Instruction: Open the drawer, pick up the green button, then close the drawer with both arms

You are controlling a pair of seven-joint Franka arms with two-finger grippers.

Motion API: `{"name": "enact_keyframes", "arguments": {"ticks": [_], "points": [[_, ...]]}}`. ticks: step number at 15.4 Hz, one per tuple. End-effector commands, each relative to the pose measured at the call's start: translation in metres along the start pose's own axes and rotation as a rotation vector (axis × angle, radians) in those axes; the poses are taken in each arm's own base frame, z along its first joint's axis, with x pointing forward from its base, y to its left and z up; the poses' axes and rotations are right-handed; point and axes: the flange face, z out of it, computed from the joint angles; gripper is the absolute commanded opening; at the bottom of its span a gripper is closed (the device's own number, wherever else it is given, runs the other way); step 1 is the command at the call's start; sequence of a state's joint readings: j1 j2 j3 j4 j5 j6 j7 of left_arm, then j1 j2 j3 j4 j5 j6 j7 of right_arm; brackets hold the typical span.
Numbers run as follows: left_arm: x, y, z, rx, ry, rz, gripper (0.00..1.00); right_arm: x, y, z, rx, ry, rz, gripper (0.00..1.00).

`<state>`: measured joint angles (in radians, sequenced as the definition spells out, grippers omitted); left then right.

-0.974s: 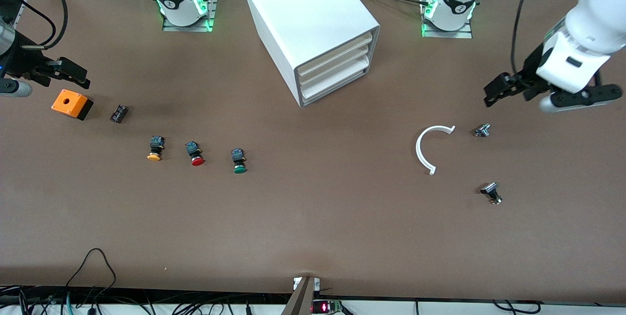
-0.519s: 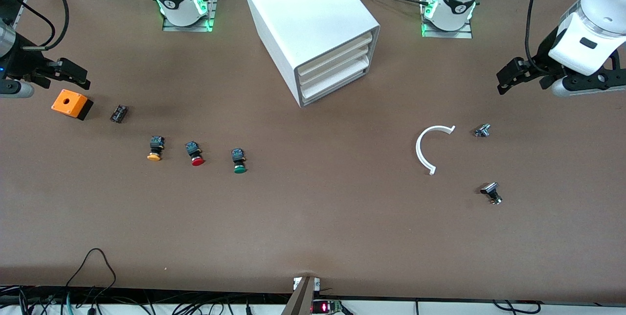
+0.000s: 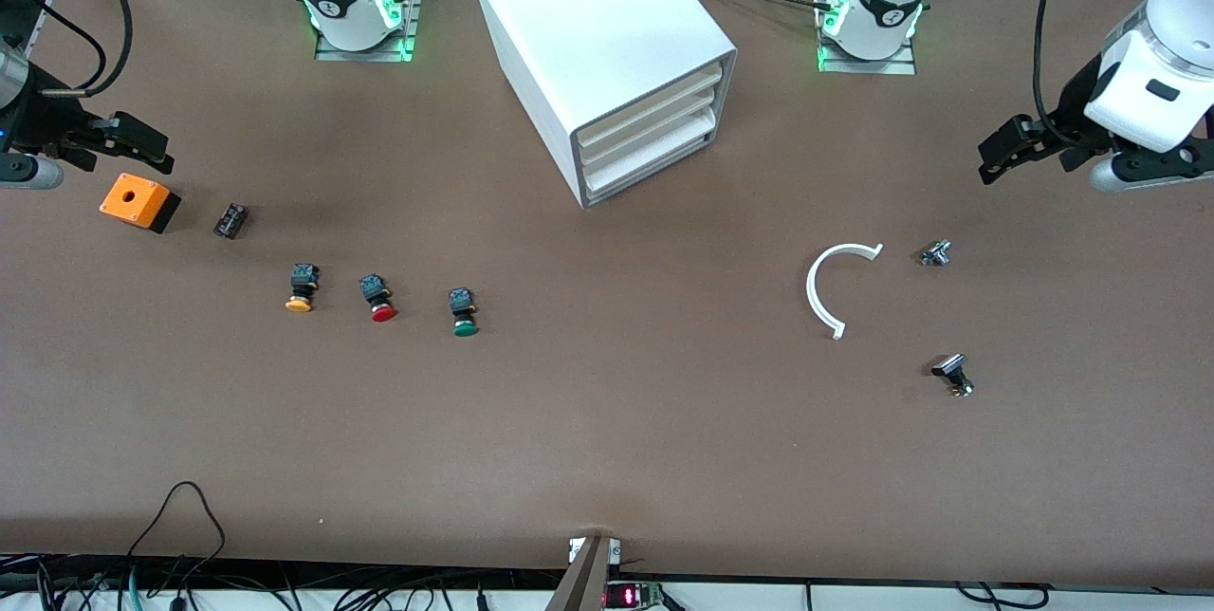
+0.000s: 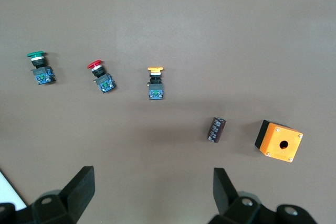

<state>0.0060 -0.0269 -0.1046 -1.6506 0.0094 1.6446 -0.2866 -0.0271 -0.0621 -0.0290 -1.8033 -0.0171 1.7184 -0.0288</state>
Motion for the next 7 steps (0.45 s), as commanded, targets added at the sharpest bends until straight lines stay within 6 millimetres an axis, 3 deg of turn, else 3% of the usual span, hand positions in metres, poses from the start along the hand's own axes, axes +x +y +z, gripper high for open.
{"name": "enact_keyframes", "arguments": {"ticks": [1, 7], "points": [[0.0029, -0.0016, -0.0018, 0.018, -0.007, 0.014, 1.00, -0.0018, 0.0016, -0.0077, -0.012, 0.013, -0.001, 1.00], [0.0038, -0.0010, -0.0041, 0.013, 0.000, 0.003, 1.00, -0.0017, 0.0016, -0.0084, -0.012, 0.015, -0.003, 1.00]]}}
